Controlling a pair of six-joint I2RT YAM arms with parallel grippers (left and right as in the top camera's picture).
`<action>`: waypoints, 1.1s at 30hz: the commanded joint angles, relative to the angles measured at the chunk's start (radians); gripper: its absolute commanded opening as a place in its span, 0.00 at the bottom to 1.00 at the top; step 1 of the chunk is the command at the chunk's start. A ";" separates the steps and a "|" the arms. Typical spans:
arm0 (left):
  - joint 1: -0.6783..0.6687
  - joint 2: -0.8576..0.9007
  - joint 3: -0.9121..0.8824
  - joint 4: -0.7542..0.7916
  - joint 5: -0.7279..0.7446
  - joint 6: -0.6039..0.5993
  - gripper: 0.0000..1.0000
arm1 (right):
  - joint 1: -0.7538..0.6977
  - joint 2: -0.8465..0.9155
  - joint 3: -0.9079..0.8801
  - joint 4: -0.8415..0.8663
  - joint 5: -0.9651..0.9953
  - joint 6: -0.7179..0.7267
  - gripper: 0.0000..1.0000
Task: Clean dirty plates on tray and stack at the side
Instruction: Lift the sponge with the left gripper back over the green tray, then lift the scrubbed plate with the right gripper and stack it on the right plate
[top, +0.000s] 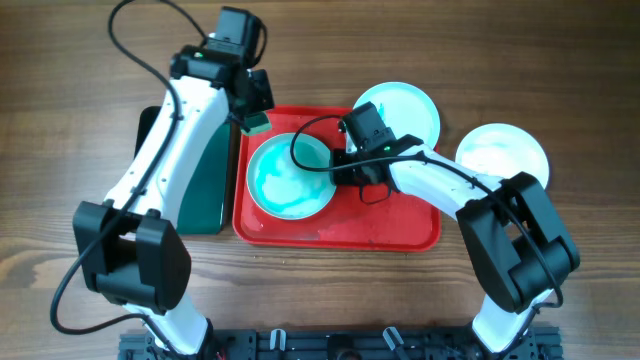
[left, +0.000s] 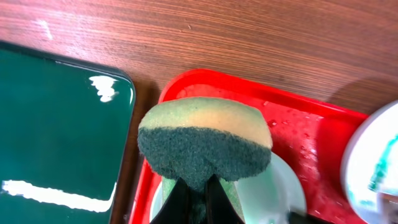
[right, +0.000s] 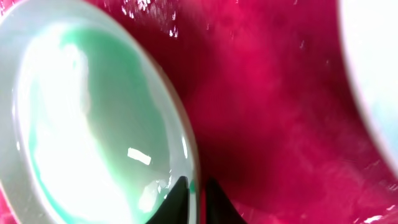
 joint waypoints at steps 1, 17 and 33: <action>0.043 0.019 0.002 -0.016 0.100 0.028 0.04 | 0.022 0.021 0.013 -0.005 -0.041 0.004 0.20; 0.046 0.058 0.002 -0.006 0.100 0.046 0.04 | 0.021 -0.407 0.034 -0.295 0.450 -0.076 0.04; 0.046 0.058 0.002 0.010 0.100 0.046 0.04 | 0.424 -0.485 0.033 -0.174 1.543 -0.523 0.04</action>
